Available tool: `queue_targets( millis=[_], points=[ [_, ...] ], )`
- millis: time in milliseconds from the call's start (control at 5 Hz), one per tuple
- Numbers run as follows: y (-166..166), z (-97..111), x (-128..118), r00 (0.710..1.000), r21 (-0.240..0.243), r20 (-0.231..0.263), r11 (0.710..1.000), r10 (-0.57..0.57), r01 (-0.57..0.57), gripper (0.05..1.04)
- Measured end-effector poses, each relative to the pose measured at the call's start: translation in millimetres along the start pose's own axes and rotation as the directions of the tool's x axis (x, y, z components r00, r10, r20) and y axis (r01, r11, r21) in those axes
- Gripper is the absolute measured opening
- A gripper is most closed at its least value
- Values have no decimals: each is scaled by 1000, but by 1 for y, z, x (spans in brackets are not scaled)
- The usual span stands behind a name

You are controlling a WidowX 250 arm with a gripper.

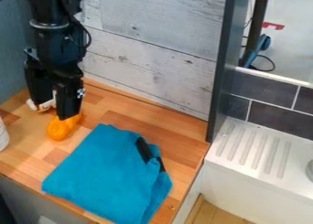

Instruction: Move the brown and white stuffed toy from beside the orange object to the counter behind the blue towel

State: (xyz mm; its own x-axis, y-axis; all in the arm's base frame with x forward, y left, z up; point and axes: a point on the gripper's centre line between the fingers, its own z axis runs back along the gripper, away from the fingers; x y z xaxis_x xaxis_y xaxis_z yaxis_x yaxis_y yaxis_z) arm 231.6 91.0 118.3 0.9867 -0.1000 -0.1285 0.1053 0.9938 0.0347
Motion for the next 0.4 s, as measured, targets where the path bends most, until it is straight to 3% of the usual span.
queue_targets(
  millis=[200,400],
  points=[
    [-1,-6,-1,1000,-11,-20,1000,-2,1,1001],
    [21,10,8,998,0,57,999,40,-40,1001]
  ],
)
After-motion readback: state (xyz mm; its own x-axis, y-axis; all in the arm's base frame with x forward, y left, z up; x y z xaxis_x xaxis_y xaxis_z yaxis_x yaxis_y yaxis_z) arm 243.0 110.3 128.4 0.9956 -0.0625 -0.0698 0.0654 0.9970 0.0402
